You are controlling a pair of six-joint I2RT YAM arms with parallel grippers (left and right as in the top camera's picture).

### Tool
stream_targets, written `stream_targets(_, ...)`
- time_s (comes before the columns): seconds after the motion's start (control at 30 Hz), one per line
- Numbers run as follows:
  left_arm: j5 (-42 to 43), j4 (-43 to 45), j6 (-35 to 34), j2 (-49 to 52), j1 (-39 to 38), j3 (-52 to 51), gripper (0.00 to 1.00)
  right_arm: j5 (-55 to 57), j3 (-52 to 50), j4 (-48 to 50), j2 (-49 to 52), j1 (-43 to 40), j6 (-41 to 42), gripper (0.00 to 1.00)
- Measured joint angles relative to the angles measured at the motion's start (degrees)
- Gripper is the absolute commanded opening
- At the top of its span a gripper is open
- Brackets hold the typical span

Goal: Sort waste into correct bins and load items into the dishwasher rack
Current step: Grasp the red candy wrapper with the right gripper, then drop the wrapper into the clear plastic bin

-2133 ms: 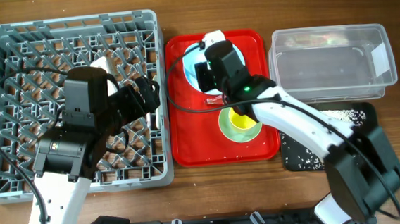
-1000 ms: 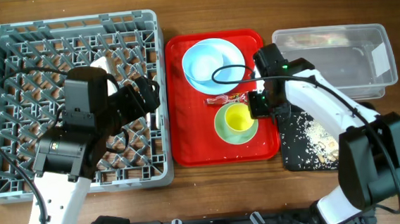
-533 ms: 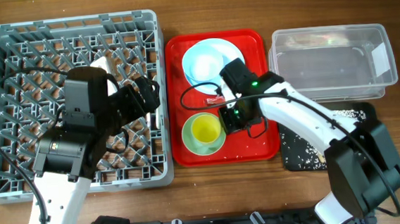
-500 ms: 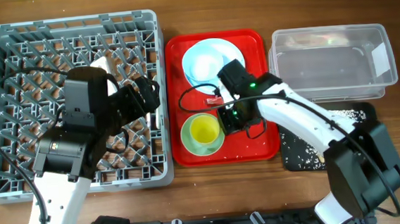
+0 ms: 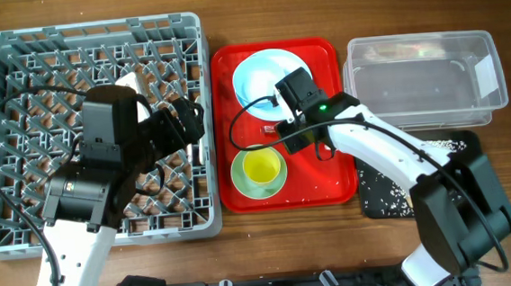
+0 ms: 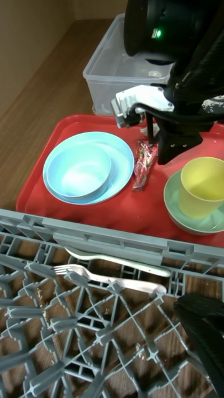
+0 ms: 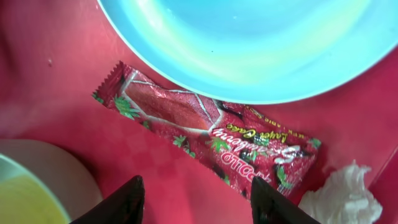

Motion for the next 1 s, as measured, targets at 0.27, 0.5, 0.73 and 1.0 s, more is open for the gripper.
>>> stream_targets(0.27,0.02,-0.02,0.0,0.0,0.0,0.0,1.0,3.45,-0.07,4.44,4.57,0.0,-7.21,0.59)
stream_targets(0.5,0.02,0.0,0.0,0.0,0.0,0.0,1.0,4.39,-0.07,6.58,5.66,0.0,-8.5,0.44)
stream_targets(0.73,0.02,0.0,0.0,0.0,0.0,0.0,1.0,1.57,-0.09,-1.07,5.68,0.0,-7.63,0.04)
stream_targets(1.0,0.0,-0.02,0.0,0.0,0.0,0.0,1.0,-5.4,2.16,-10.64,5.6,-0.07,-6.16,0.04)
